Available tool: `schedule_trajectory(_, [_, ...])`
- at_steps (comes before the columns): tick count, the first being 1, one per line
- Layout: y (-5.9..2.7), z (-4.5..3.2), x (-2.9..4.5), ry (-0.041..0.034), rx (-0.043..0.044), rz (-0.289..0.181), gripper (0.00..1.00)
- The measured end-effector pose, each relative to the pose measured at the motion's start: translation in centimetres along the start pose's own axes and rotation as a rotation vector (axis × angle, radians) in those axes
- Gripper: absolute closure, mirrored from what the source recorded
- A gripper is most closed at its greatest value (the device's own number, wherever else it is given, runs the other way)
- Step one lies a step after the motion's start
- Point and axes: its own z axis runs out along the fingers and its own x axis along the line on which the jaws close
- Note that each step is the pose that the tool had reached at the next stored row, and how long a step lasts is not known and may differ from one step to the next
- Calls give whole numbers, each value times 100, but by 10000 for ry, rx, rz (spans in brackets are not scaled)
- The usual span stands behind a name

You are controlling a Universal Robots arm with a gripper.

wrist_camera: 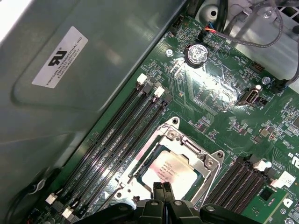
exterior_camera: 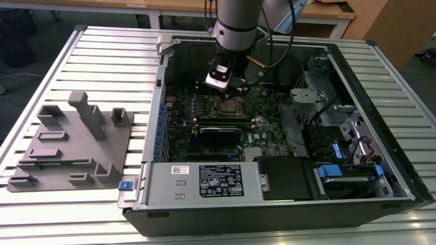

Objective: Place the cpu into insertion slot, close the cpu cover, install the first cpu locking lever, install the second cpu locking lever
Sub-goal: 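Close the cpu cover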

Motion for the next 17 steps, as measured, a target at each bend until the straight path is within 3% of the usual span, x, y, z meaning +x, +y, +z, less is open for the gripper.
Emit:
schedule_trajectory(9, [0,0,0,2,2,-74,89])
schedule_trajectory(17, [0,1,0,20,23,-742,89])
